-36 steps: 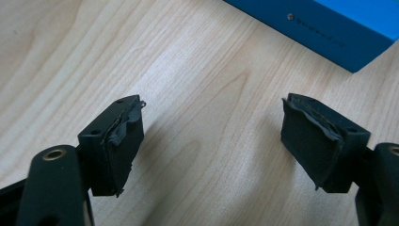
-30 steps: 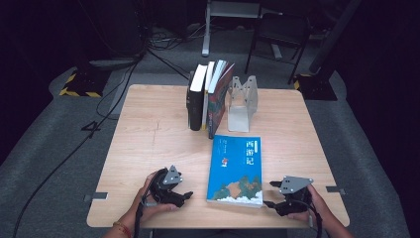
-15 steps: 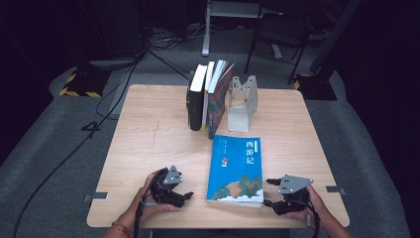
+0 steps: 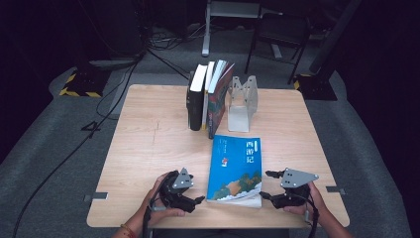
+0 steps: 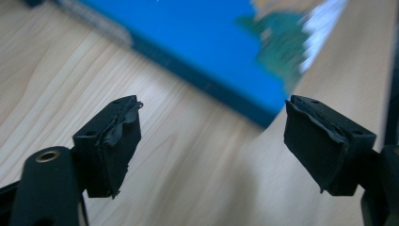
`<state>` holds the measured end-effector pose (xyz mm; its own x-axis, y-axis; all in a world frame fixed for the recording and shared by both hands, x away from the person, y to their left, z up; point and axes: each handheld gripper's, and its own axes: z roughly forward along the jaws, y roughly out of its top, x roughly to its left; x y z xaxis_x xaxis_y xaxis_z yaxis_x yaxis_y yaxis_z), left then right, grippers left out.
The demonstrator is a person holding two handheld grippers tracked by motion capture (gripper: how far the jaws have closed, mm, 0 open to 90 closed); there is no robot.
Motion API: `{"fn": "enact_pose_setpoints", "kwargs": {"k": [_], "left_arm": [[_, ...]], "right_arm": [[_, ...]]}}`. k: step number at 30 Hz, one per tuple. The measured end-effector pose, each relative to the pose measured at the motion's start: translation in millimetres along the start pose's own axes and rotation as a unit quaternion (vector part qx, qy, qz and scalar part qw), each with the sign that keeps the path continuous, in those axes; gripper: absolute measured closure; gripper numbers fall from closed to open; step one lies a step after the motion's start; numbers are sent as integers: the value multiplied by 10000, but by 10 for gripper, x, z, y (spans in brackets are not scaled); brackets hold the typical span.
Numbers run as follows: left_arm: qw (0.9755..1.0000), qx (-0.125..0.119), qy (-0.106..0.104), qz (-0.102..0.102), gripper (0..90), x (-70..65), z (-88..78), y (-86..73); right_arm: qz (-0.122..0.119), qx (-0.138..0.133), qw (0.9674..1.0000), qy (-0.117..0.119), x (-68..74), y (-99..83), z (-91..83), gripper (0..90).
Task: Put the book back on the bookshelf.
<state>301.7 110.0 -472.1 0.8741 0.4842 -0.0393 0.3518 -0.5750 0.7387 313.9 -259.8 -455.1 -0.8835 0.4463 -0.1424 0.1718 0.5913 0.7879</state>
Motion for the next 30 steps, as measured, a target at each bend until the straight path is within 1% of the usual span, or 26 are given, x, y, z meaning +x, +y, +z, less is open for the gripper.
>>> {"fn": "enact_pose_setpoints", "kwargs": {"k": [1, 2, 3, 5, 6, 7, 8, 9, 11, 13, 15, 16, 17, 18, 19, 21, 22, 24, 25, 26, 27, 28, 30], "left_arm": [[10000, -43, -57, 8, 203, -55, 15, 52], [9999, -88, -95, 74, 207, -127, 47, 122], [9999, -88, -95, 74, 218, -127, 47, 122], [9997, -141, -135, 129, 235, -280, 139, 258], [9996, -138, -156, 204, 238, -356, 186, 314], [9993, -107, -145, 330, 241, -444, 257, 382], [9991, -86, -166, 378, 243, -489, 300, 416], [9986, -64, -237, 467, 245, -545, 371, 462], [9984, 52, -111, 558, 250, -607, 489, 522], [9985, 78, -90, 528, 254, -620, 591, 563], [9989, 110, 40, 447, 254, -627, 675, 596], [9991, 106, 116, 404, 258, -626, 708, 616], [9991, 115, 249, 331, 261, -629, 742, 639], [9989, 124, 363, 283, 278, -627, 769, 668], [9989, 129, 409, 205, 300, -626, 788, 692], [9985, 132, 509, 132, 319, -630, 821, 730], [9984, 102, 545, 85, 341, -625, 838, 743], [9985, 65, 537, 9, 402, -603, 852, 760], [9988, 45, 477, 46, 428, -586, 851, 763], [9992, 57, 370, 135, 464, -573, 841, 764], [9993, 32, 331, 187, 516, -575, 834, 771], [9991, 46, 318, 277, 564, -582, 819, 783], [9979, 74, 399, 510, 651, -606, 791, 799]], "right_arm": [[2, -22, 10000, -10, -3, 13, 0, 287], [19, -35, 10000, -9, -7, 24, 0, 287], [19, -35, 10000, -9, -7, 24, 0, 287], [66, -82, 9999, -27, -15, 50, 5, 288], [45, -99, 9999, -36, -18, 60, 7, 287], [67, -141, 9999, -27, -19, 72, 7, 287], [98, -178, 9998, -37, -24, 91, 6, 287], [108, -183, 9998, -45, -24, 104, 7, 287], [68, -213, 9997, -93, -16, 132, 16, 292], [53, -211, 9997, -85, -24, 141, 22, 290], [86, -243, 9996, -76, -32, 143, 27, 289], [64, -240, 9997, -87, -33, 148, 29, 289], [59, -238, 9996, -102, -30, 155, 31, 289], [45, -240, 9996, -125, -27, 164, 34, 289], [25, -255, 9996, -141, -28, 174, 41, 289], [45, -272, 9995, -178, -33, 201, 58, 289], [51, -281, 9994, -173, -35, 213, 65, 289], [76, -284, 9994, -179, -40, 229, 78, 288], [83, -283, 9994, -181, -42, 232, 82, 287], [81, -288, 9994, -188, -45, 233, 83, 286], [91, -290, 9993, -198, -49, 232, 85, 291], [111, -295, 9993, -196, -51, 234, 85, 305], [118, -324, 9992, -213, -48, 242, 76, 325]]}}
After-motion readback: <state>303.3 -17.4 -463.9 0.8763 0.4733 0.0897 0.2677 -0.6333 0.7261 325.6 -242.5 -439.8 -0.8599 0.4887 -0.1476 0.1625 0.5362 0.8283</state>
